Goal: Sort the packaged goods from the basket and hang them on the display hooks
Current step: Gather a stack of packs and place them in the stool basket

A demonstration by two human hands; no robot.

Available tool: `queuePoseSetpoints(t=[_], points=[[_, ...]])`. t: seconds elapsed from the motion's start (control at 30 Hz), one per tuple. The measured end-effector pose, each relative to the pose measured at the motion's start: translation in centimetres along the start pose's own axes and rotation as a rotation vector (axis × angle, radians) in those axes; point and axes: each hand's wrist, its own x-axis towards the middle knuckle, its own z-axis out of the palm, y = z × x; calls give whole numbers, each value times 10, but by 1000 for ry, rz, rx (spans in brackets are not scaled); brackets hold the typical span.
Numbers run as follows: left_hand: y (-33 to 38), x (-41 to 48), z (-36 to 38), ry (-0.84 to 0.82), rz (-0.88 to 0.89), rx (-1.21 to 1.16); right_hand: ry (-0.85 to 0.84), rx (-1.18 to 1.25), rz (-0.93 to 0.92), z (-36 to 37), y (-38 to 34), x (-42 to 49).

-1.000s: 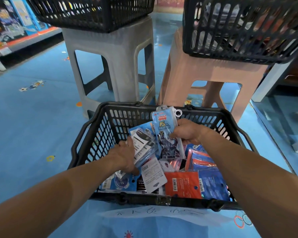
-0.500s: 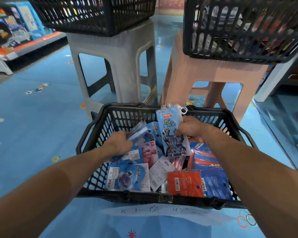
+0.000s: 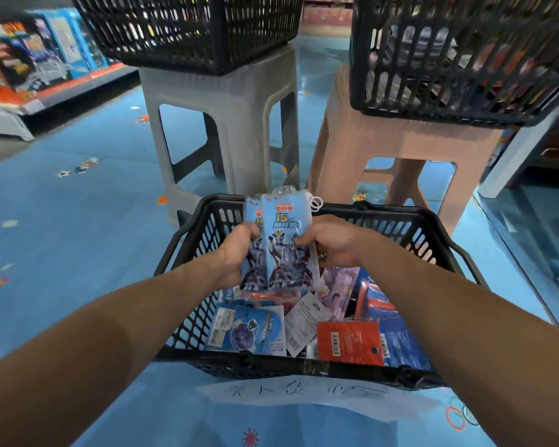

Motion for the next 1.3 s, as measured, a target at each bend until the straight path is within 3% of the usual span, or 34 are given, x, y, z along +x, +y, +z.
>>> queuePoseSetpoints(t=[0.1, 0.33, 0.47, 0.7, 0.9, 1.1, 1.2, 1.3], points=[[5, 2, 2, -138, 10, -30, -19, 49, 9, 7, -2, 3], [10, 3, 4, -192, 58, -104, -18, 110, -88, 9, -10, 4], [18, 3, 4, -170, 109, -147, -3, 83, -213, 13, -16, 3], [42, 1, -1, -92, 274, -182, 190, 60, -414, 29, -33, 1], [50, -6, 8, -243, 255, -244, -62, 169, -281, 23, -27, -5], [43, 5, 14, -286, 155, 32, -88, 99, -191, -12, -16, -15], [33, 16, 3, -194, 42, 232, -83, 126, -118, -44, -4, -25], [12, 23, -12, -140, 61, 756, -102, 152, -57, -70, 9, -35]])
